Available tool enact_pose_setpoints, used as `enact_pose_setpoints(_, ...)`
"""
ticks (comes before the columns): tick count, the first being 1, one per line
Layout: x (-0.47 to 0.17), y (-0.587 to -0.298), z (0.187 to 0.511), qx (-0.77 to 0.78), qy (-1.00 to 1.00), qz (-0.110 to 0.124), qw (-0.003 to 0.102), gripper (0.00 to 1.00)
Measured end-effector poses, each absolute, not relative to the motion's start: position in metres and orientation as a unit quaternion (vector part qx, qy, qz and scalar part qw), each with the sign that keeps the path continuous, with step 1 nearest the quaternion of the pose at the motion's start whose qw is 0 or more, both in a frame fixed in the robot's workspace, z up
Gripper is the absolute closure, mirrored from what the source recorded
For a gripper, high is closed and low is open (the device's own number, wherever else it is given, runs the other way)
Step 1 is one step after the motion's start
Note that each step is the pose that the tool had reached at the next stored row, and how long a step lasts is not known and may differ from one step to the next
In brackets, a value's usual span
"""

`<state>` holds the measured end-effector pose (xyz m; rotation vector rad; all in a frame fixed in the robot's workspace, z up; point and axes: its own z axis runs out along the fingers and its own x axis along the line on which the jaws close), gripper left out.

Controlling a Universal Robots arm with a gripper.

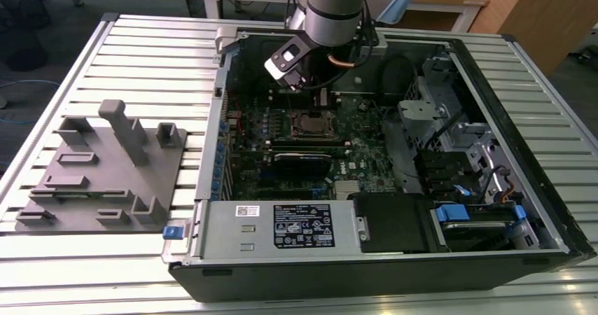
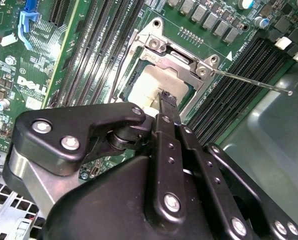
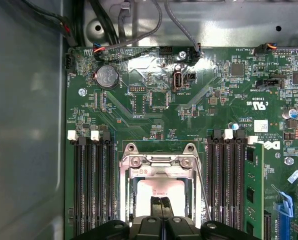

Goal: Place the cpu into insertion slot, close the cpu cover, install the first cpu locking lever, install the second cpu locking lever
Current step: 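Close the cpu cover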

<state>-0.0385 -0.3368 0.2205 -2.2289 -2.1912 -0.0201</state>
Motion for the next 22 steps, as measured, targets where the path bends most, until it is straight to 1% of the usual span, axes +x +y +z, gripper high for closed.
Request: enact_pose_setpoints(22,-0.0385,-0.3382,0.2227,-0.713,-0.701,-0.006,0.008,0.89)
